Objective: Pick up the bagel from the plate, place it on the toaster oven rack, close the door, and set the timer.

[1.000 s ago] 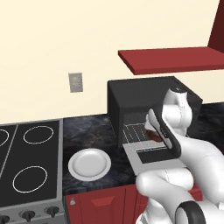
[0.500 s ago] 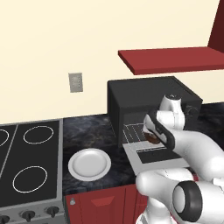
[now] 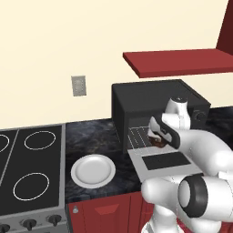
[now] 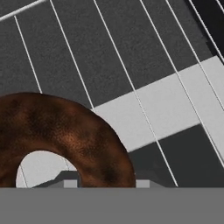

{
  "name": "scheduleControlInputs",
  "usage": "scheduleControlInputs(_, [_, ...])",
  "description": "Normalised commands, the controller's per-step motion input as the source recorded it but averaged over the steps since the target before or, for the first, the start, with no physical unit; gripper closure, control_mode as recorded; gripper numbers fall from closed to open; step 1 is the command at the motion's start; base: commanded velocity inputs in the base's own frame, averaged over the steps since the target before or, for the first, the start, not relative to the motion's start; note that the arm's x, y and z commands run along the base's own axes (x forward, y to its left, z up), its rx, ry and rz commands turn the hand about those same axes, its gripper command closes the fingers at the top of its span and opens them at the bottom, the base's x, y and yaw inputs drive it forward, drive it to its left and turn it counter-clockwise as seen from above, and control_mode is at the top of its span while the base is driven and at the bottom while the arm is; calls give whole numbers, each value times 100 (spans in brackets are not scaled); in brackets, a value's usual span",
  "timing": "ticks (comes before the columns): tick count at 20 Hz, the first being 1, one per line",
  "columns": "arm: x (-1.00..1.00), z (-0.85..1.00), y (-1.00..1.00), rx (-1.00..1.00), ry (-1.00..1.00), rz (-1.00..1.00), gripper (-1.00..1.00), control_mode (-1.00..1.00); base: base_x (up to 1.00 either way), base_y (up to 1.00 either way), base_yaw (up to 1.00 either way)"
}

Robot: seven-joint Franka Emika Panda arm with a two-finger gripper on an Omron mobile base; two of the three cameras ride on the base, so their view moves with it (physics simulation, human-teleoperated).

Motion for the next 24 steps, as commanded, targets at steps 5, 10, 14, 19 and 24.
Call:
scheduleControlInputs(5, [-19,12,-13,0,-13,4,-100,-100,0,0,0])
scheduleControlInputs(10, [-28,46,-11,0,-22,2,-100,-100,0,0,0])
scheduleControlInputs(14, [-89,48,-19,0,-21,2,-100,-100,0,0,0])
scheduleControlInputs(19, [-95,8,-52,0,-1,-2,-100,-100,0,0,0])
scheduleControlInputs(24, [-33,0,-59,1,17,-9,-100,-100,0,0,0])
